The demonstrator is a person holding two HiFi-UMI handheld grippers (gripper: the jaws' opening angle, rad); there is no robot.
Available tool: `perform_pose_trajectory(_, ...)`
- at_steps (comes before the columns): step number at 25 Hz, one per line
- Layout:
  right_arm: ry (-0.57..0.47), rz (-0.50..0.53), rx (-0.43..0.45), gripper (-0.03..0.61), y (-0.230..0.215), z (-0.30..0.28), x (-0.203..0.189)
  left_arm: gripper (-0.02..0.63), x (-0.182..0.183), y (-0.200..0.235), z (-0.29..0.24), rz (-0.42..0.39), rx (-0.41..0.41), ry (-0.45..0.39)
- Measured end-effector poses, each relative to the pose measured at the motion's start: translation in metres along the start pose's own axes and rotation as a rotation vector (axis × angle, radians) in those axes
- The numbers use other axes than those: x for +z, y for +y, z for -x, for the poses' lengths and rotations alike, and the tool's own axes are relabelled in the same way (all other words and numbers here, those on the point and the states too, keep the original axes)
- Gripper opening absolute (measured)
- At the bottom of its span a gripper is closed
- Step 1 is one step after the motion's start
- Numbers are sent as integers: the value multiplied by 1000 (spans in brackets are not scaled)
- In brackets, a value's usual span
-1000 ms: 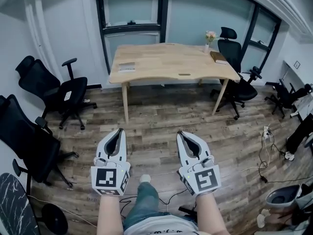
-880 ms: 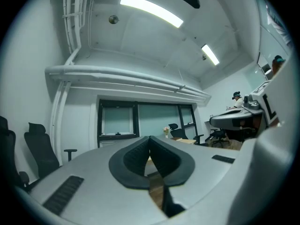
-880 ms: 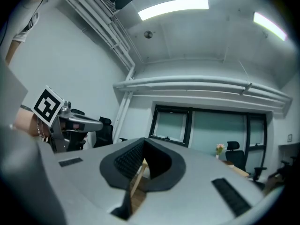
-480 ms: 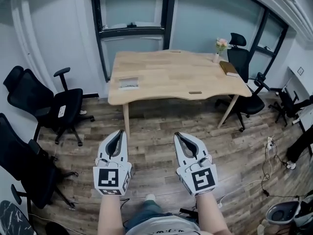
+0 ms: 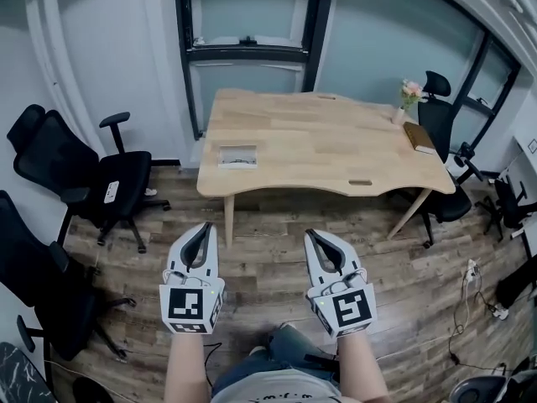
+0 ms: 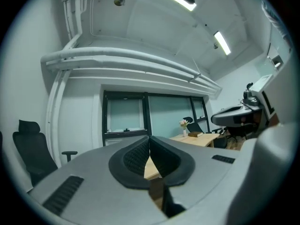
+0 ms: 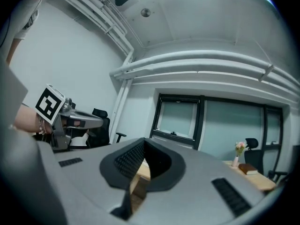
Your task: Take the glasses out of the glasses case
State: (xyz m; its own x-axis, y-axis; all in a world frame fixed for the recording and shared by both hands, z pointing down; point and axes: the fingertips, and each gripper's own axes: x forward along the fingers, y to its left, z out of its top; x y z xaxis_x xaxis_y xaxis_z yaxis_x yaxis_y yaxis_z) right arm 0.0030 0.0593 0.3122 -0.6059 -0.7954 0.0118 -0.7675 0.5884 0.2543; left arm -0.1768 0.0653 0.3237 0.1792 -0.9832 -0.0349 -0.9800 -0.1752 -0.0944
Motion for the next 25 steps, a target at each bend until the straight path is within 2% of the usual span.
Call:
perform_pose_trajectory(5,27,30,43,12,-24,-47,-14,17,-6,19,-53,-15,-5,-2)
perform_pose_trajectory(9,44,51,64,12,-51,-92,-28,17,-14,33,-103,-22,22,-1)
perform_pose_trajectory(15,36,24,79,12,-103,-155,-44,17,-35,41,-175,-18,45,42)
perform_pose_trajectory(16,37,14,86,12,-109,-164,-49,22,-40,41,-185,-14,36,56)
perform_pose_trajectory(18,45,1,97,12,-118,-180,-60,90,-54,39,-205,-24,3,98)
perform_pose_trajectory(20,59,-13,104,12,-123,-196,-70,129,-68,39,-224,-36,-33,141)
perform_pose_trajectory(25,108,-61,112,12,-132,-231,-98,146,-102,51,-270,-70,-115,246)
